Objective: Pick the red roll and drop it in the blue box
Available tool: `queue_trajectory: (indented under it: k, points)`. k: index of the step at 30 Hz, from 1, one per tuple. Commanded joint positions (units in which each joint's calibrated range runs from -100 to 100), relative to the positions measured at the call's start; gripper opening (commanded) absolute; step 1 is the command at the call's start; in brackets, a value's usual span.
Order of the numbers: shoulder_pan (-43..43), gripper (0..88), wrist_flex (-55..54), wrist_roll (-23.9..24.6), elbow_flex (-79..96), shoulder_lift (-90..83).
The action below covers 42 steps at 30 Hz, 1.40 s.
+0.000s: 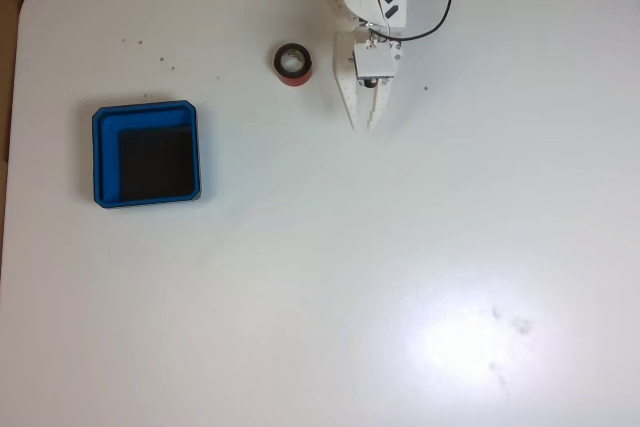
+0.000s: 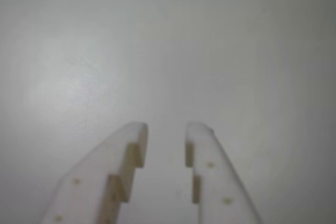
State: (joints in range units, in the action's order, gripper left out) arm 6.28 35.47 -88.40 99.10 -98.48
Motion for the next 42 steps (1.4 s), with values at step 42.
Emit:
queue_trajectory:
  k: [42]
  points:
    - [22.88, 1.0, -0.73, 0.22, 0.9, -0.44]
